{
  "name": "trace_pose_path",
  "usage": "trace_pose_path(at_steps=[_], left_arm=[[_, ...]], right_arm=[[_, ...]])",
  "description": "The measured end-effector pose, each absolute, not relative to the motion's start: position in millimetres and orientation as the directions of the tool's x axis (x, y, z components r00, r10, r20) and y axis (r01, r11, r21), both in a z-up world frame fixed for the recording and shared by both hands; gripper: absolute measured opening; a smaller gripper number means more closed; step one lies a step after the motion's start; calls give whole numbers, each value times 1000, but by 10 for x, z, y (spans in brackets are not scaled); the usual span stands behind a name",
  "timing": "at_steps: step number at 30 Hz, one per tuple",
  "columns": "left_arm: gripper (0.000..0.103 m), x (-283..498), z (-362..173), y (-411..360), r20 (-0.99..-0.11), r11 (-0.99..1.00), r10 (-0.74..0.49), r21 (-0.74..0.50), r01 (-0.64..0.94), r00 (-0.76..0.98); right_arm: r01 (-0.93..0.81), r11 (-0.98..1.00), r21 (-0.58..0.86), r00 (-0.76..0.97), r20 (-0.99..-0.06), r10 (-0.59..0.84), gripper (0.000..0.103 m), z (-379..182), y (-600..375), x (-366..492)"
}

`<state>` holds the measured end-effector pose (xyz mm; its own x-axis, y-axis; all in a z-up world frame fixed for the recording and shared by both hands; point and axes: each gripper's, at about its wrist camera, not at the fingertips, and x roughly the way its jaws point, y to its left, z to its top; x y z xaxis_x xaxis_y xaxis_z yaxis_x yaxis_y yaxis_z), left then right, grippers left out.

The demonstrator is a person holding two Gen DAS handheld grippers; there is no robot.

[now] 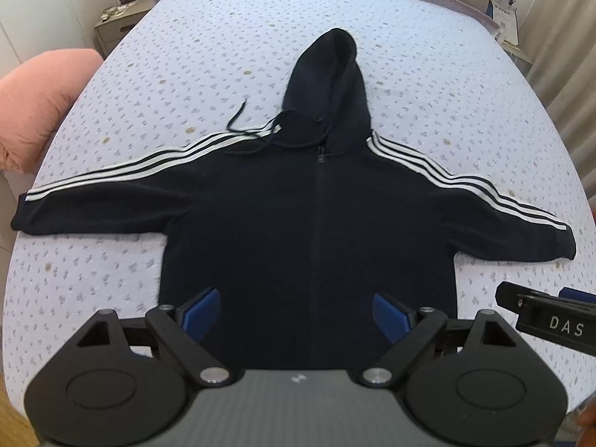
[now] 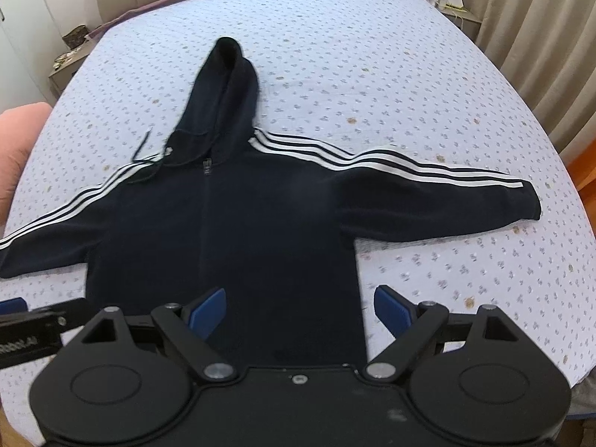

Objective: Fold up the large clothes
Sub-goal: 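Grasp the striped sleeve cuff with the right gripper and lift it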

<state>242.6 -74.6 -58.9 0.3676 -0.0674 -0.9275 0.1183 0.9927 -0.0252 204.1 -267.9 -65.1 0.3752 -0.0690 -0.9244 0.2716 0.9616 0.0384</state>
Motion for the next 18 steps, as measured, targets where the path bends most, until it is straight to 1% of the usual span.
trace_pose_path(at_steps=[2, 5, 8, 10, 15, 18], left_arm=[[90, 2469, -636, -886, -922, 991, -82, -34, 130, 379], [85, 2542, -727, -1052, -914, 988, -128, -82, 134, 386], [84, 2635, -882, -1169, -903, 987, -145, -103, 123, 404], [85, 2671, -1001, -1244, -890, 987, -143, -96, 128, 434], [84, 2822, -1377, -1457, -869, 991, -99, -44, 125, 484], [85, 2923, -1668, -1563, -858, 991, -96, -36, 128, 505]], right_arm=[[282, 958, 44, 374, -925, -67, 103, -719, -2875, 2080], [308, 949, 68, 407, -911, -67, 103, -807, -3281, 2112], [362, 927, 99, 439, -895, -76, 103, -947, -3809, 2122], [415, 901, 123, 454, -887, -88, 103, -1097, -4211, 2131], [538, 834, 122, 465, -868, -173, 102, -1548, -5077, 2152], [602, 777, 185, 511, -837, -197, 102, -1866, -5596, 2092]])
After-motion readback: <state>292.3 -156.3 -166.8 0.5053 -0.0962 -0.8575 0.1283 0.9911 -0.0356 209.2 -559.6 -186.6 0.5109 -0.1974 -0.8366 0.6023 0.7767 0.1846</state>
